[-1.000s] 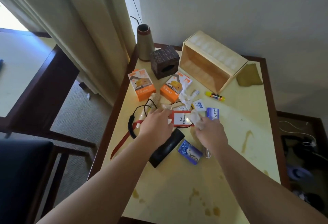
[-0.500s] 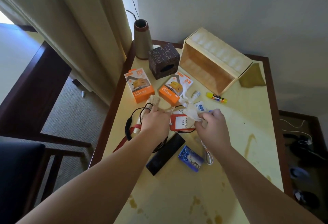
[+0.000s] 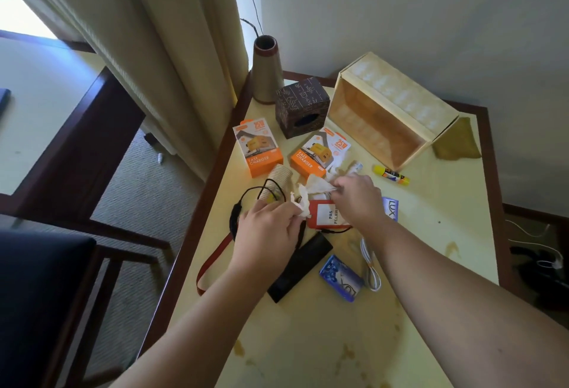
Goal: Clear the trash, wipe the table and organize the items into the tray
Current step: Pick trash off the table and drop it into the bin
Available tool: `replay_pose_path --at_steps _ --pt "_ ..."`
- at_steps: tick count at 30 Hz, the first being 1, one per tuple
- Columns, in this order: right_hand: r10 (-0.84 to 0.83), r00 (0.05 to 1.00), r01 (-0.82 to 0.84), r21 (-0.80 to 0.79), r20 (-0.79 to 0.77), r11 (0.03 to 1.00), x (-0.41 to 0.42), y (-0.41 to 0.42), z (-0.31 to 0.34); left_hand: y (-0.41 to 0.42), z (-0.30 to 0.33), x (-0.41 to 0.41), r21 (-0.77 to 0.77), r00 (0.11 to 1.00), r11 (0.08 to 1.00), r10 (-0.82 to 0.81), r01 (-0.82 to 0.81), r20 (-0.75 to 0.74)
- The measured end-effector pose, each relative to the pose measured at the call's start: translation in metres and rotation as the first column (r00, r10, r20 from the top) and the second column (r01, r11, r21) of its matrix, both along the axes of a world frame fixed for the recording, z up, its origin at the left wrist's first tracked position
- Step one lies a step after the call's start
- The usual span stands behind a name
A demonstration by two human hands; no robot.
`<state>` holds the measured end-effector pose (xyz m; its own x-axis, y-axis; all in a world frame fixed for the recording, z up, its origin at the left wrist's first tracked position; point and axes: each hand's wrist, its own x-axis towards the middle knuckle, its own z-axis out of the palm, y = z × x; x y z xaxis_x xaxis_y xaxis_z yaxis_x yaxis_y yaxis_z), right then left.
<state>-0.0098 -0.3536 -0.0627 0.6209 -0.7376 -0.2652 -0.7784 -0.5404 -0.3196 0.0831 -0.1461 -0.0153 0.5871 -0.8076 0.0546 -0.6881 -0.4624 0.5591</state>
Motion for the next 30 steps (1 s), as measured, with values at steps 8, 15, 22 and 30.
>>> replay_pose_path --at_steps 8,15,22,30 --pt "-0.084 0.954 0.111 -0.077 0.287 0.991 -0.032 0.022 0.010 0.053 0.016 0.002 -0.100 0.996 0.991 0.084 -0.086 -0.024" --pt "-0.182 0.891 0.196 0.008 0.415 0.980 -0.089 0.052 0.031 0.073 0.019 -0.013 -0.062 0.986 0.986 0.151 -0.155 -0.076" --pt "-0.213 0.821 0.197 0.087 0.529 0.977 -0.134 0.093 0.038 0.072 0.025 -0.037 -0.091 0.990 0.989 0.105 -0.113 -0.091" --pt "-0.181 0.779 0.117 0.145 0.600 0.982 -0.151 0.141 0.040 0.095 0.027 -0.056 -0.103 0.987 0.986 0.117 -0.128 -0.106"
